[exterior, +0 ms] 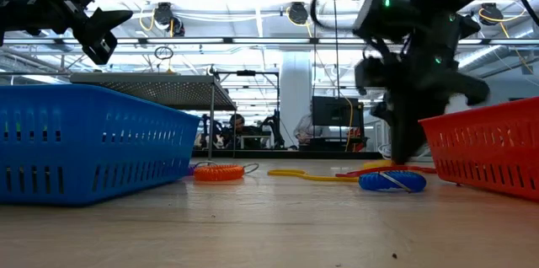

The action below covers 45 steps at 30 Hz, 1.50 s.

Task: Pick & Place Office Desk Supplies
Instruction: Put the yellow spring rubberband into the green bin

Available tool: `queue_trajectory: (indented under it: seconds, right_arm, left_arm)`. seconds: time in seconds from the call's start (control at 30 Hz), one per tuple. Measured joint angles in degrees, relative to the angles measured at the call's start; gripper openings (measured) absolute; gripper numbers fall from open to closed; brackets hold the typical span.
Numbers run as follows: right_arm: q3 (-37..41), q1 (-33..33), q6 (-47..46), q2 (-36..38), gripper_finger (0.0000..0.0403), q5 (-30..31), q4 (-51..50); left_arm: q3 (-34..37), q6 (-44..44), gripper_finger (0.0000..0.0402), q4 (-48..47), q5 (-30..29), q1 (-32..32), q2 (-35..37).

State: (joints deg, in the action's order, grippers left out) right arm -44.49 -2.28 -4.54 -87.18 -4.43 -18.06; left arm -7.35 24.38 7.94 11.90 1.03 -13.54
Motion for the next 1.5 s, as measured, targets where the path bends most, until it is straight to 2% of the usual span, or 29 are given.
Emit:
queue_trajectory:
  seconds: [0.47,0.7,0.8,1.07,1.17,1.37,1.5]
  right_arm:
    - [-0.19,-0.74,-8.29,14.78,0.0001,1.57,13.29]
    - [-7.41,-1.92,-5.76,15.38,0.0000,1.32,15.02]
    - [-12.55,-2.17,-1.86,12.60,0.0000,0.43,15.35]
    - [-28.62,-4.37,4.89,2.55,0.0000,-11.55,16.51]
    - [-35.05,-6.68,8.32,-1.64,0.0000,-13.80,16.24]
    - [-48.38,-9.52,9.88,-12.17,0.0000,-13.69,16.52]
    - [-58.77,-10.29,9.66,-20.93,0.0000,-11.22,16.69]
  left_arm:
    - [0.00,-0.07,0.0186,0.01,0.00,0.01,0.00]
    - [0.00,-0.07,0.0186,0.00,0.00,0.00,-0.01]
    - [0.00,-0.07,0.0186,-0.04,0.00,-0.02,-0.02]
    - [0.00,-0.07,0.0186,0.01,0.00,-0.01,-0.01]
    - [0.00,-0.09,0.0186,0.01,0.00,0.00,0.00]
    - [0.00,-0.08,0.0186,0.02,0.02,-0.01,-0.01]
    - [0.00,-0.07,0.0186,0.03,0.01,0.01,0.00]
